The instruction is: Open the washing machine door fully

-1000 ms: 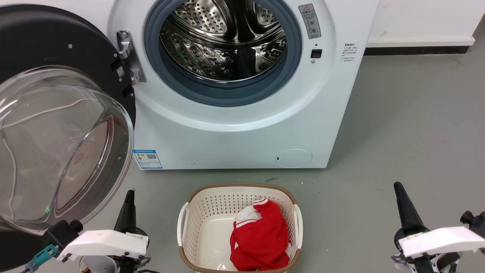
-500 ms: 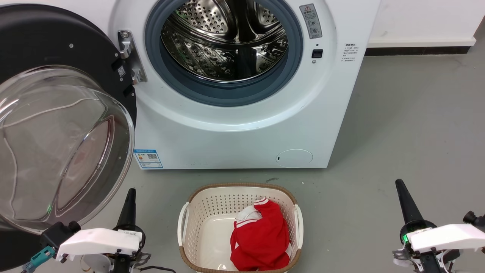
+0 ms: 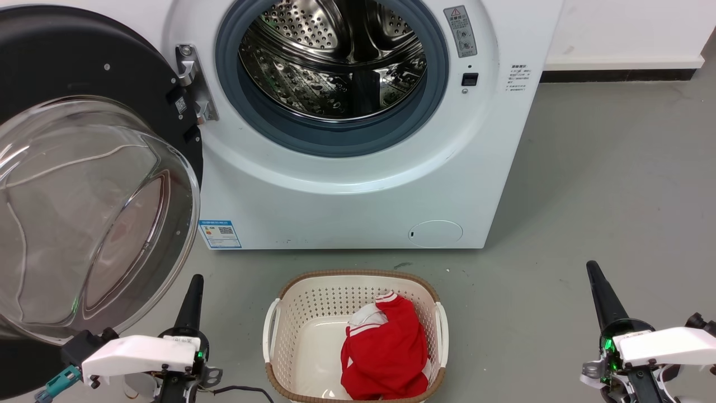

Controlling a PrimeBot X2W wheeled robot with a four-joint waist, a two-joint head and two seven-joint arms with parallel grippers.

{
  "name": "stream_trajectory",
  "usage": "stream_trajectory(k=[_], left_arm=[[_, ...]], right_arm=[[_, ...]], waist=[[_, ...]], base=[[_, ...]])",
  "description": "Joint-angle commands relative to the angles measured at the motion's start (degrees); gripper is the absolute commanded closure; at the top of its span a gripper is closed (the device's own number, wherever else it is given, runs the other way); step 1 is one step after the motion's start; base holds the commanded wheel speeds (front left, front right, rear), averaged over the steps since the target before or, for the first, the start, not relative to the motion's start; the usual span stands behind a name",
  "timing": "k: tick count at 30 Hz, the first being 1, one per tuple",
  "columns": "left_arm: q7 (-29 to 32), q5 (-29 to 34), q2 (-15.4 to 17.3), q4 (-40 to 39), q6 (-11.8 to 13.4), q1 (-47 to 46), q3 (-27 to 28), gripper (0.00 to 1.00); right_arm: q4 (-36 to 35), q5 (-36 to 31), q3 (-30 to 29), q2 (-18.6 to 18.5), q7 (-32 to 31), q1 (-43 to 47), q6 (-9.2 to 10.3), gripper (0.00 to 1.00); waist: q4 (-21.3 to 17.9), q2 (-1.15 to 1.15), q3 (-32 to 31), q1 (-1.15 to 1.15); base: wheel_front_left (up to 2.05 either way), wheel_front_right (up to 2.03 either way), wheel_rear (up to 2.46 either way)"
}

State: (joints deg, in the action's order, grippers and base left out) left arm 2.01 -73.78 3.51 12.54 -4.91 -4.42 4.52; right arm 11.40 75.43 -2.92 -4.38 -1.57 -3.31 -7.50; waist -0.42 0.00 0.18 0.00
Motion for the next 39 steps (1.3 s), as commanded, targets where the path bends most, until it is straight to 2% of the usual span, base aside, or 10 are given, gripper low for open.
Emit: stream_trajectory(k=[1, 39], left_arm=[[0.36, -1.03, 0.08, -0.12, -0.41, -1.13, 0.36, 1.00], [4.80, -18.88, -0.71, 1.63, -2.79, -2.08, 2.22, 1.00]], right_arm=[[0.01, 1.14, -0.14, -0.22, -0.31, -1.07, 0.01, 1.00], [2.69, 18.74, -1.90, 0.27, -3.65, -3.13, 0.01, 1.00]], waist=[[0.01, 0.00, 0.00, 0.00], [0.42, 0.00, 0.00, 0.00]], base=[[0.00, 0.00, 0.00], [0.00, 0.00, 0.00]])
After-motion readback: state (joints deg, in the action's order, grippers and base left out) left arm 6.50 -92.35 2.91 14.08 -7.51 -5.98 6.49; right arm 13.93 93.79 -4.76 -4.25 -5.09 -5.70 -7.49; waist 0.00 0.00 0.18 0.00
